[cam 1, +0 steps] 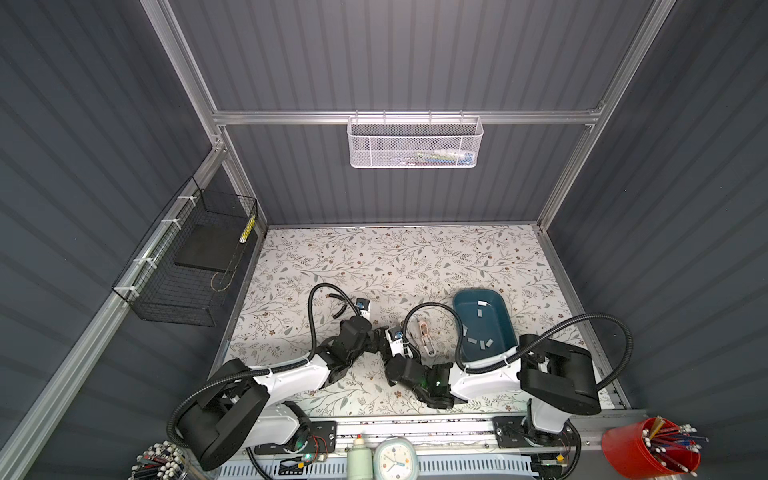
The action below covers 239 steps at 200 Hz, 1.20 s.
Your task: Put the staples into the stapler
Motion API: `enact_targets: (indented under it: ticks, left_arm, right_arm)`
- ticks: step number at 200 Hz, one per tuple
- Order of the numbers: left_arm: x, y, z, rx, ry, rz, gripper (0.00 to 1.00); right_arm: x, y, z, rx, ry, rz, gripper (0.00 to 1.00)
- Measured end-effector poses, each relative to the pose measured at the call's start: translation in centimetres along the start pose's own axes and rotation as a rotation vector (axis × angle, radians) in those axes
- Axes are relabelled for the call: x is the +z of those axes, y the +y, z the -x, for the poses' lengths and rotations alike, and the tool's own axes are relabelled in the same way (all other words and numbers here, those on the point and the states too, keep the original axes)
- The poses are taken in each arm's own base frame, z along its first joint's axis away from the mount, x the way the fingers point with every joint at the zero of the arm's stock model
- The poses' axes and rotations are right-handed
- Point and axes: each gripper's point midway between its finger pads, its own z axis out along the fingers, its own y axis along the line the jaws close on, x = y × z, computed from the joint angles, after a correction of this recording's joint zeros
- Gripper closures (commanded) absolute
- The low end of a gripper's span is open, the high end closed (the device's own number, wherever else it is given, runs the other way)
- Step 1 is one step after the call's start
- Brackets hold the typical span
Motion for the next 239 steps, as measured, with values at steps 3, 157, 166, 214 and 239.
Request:
enact_targets:
  ticks: [3, 157, 166, 214, 239]
  left_arm:
    - [-0.1, 0.1, 0.1, 0.0, -0.001, 0.005, 0.01]
    - [-4.5, 7.3, 3.8, -0.187, -0.047, 0.238, 0.0]
    - [-4.5, 7.3, 3.7, -0.187, -0.044, 0.239, 0.0]
    - [-4.5, 7.2, 4.3, -0.186, -0.042, 0.24, 0.01]
    - [-4.3, 6.9, 4.9, -0.186, -0.045, 0.238, 0.01]
  right_arm:
    - [0.0, 0.0, 0.1, -0.005, 0.0, -0.001, 0.47]
    - [1.5, 0.2, -1.2, -0.021, 0.116, -0.096, 0.79]
    - [2.1, 0.3, -0.8, -0.007, 0.114, -0.104, 0.79]
    - [5.6, 0.5, 1.7, 0.061, 0.103, -0.158, 0.61]
    - [5.8, 0.9, 2.9, 0.06, 0.092, -0.15, 0.45]
